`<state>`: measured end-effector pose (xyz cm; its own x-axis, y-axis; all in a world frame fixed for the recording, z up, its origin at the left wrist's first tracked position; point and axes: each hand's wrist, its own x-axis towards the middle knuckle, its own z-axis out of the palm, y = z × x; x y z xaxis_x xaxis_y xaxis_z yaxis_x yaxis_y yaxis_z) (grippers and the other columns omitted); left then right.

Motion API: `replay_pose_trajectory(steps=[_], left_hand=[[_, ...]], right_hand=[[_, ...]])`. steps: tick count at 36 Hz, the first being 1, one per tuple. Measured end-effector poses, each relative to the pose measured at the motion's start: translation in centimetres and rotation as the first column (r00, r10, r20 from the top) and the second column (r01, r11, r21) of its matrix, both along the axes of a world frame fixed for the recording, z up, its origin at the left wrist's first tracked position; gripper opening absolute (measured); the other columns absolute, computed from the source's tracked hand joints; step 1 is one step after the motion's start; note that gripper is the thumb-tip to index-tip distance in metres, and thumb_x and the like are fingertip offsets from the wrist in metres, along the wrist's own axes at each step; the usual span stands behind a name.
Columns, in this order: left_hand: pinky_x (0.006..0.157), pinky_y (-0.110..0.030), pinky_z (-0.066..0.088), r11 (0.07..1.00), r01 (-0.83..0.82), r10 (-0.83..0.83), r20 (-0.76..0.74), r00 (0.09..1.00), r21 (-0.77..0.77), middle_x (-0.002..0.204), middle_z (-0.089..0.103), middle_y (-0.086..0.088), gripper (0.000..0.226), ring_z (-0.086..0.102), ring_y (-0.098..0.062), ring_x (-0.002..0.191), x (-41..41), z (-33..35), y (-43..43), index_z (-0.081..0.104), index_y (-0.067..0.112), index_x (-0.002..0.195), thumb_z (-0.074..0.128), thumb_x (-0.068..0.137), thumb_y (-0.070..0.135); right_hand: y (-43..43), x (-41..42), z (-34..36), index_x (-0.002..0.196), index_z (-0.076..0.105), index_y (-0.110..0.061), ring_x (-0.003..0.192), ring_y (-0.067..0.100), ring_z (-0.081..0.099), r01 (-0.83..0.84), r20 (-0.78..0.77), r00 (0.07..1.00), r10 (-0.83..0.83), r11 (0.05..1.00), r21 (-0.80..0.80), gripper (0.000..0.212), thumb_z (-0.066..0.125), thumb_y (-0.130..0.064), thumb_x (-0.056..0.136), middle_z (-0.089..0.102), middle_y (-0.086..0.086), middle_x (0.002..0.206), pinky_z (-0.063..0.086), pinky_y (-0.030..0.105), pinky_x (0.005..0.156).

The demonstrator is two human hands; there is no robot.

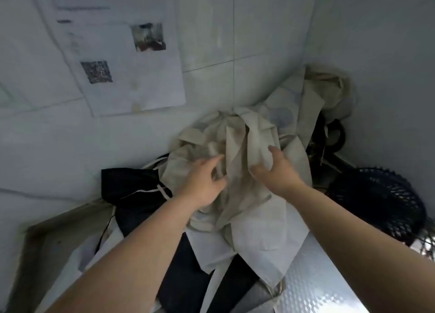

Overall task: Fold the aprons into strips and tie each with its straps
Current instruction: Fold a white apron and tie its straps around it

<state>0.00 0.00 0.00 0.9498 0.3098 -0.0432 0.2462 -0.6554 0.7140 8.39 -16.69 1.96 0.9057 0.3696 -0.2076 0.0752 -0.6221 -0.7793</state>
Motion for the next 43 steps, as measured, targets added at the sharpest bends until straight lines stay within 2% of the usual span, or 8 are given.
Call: replay_pose_trajectory(steps=[6, 8, 14, 21, 28, 33, 38, 43], left_hand=[[0.106, -0.02, 0.025, 0.993, 0.114, -0.113, -0.042, 0.993, 0.037, 0.149, 0.026, -0.007, 0.068, 0.031, -0.021, 0.135, 4.3, -1.7, 0.3, 0.027, 0.032, 0.147, 0.062, 0.089, 0.03], [0.11, -0.031, 0.03, 0.988, 0.103, -0.093, -0.09, 0.992, 0.115, 0.149, 0.027, -0.009, 0.072, 0.034, -0.026, 0.134, 5.2, -2.6, 0.1, 0.027, 0.03, 0.147, 0.064, 0.086, 0.032], [0.092, -0.034, 0.047, 0.986, -0.155, 0.154, 0.033, 0.988, 0.058, 0.118, 0.062, -0.009, 0.032, 0.058, -0.027, 0.107, 4.8, -2.1, -1.3, 0.061, 0.013, 0.119, 0.061, 0.088, 0.02], [0.06, -0.012, 0.043, 0.869, -0.385, 0.465, 0.248, 0.85, -0.312, 0.096, 0.055, 0.0, 0.017, 0.053, -0.01, 0.073, 0.8, 4.1, -2.3, 0.053, 0.015, 0.107, 0.042, 0.096, 0.008], [0.058, -0.008, 0.043, 0.817, -0.41, 0.572, 0.473, 0.671, -0.406, 0.086, 0.06, 0.012, 0.028, 0.055, -0.003, 0.076, -8.0, 10.6, -4.1, 0.061, 0.029, 0.087, 0.047, 0.09, 0.004], [0.07, -0.021, 0.051, 0.803, -0.426, 0.571, 0.336, 0.749, -0.416, 0.108, 0.063, 0.0, 0.035, 0.062, -0.013, 0.091, -14.8, 9.6, -8.2, 0.056, 0.027, 0.11, 0.064, 0.082, 0.007], [0.07, -0.026, 0.048, 0.751, -0.568, 0.652, 0.239, 0.72, -0.337, 0.1, 0.063, 0.002, 0.026, 0.061, -0.015, 0.09, -22.2, 7.2, -12.9, 0.055, 0.022, 0.108, 0.066, 0.084, 0.021], [0.062, -0.02, 0.038, 0.713, -0.672, 0.701, 0.175, 0.691, -0.201, 0.101, 0.063, 0.005, 0.02, 0.056, -0.013, 0.089, -28.4, 6.2, -15.9, 0.065, 0.019, 0.106, 0.055, 0.092, 0.028]], right_hand=[[2.7, 2.7, -3.0, 0.12, 0.05, -0.014, 0.104, 0.029, 0.054, 0.011, 0.029, 1.0, -0.004, 0.972, -0.233, 0.027, 0.047, -0.027, 0.096, 0.054, 0.013, 0.117, 0.043, 0.035, 0.089], [2.3, 2.6, -3.5, 0.078, 0.046, -0.019, 0.068, 0.018, 0.048, 0.07, 0.053, 0.997, -0.064, 0.991, -0.111, 0.02, 0.041, -0.02, 0.098, 0.049, 0.003, 0.078, 0.04, 0.027, 0.066], [-0.8, 2.4, 0.2, 0.072, 0.039, -0.013, 0.058, 0.014, 0.037, 0.191, 0.005, 0.98, -0.198, 0.951, 0.245, 0.022, 0.044, -0.012, 0.093, 0.037, 0.001, 0.064, 0.029, 0.026, 0.052], [-4.4, -0.1, 4.2, 0.131, 0.039, -0.022, 0.066, 0.01, 0.047, 0.193, 0.182, 0.949, -0.257, 0.93, 0.312, 0.038, 0.038, -0.01, 0.095, 0.05, -0.003, 0.077, 0.035, 0.024, 0.054], [-8.2, -4.9, 6.9, 0.133, 0.048, -0.011, 0.105, 0.026, 0.055, 0.026, 0.335, 0.938, -0.088, 0.982, 0.187, 0.039, 0.044, -0.018, 0.095, 0.052, 0.01, 0.126, 0.041, 0.026, 0.08], [-11.0, -9.6, 6.9, 0.143, 0.035, -0.019, 0.094, 0.016, 0.048, -0.195, 0.308, 0.93, 0.202, 0.979, -0.053, 0.059, 0.059, -0.026, 0.089, 0.031, 0.007, 0.141, 0.042, 0.023, 0.075], [-13.4, -14.8, 4.7, 0.145, 0.028, -0.025, 0.075, 0.015, 0.053, -0.324, 0.298, 0.894, 0.334, 0.942, -0.085, 0.062, 0.052, -0.013, 0.089, 0.05, -0.006, 0.085, 0.043, 0.026, 0.059], [-15.0, -20.3, 2.7, 0.147, 0.023, -0.028, 0.12, 0.026, 0.046, -0.477, 0.169, 0.84, 0.516, 0.85, -0.224, 0.073, 0.062, -0.038, 0.086, 0.035, 0.01, 0.142, 0.04, 0.029, 0.088]])
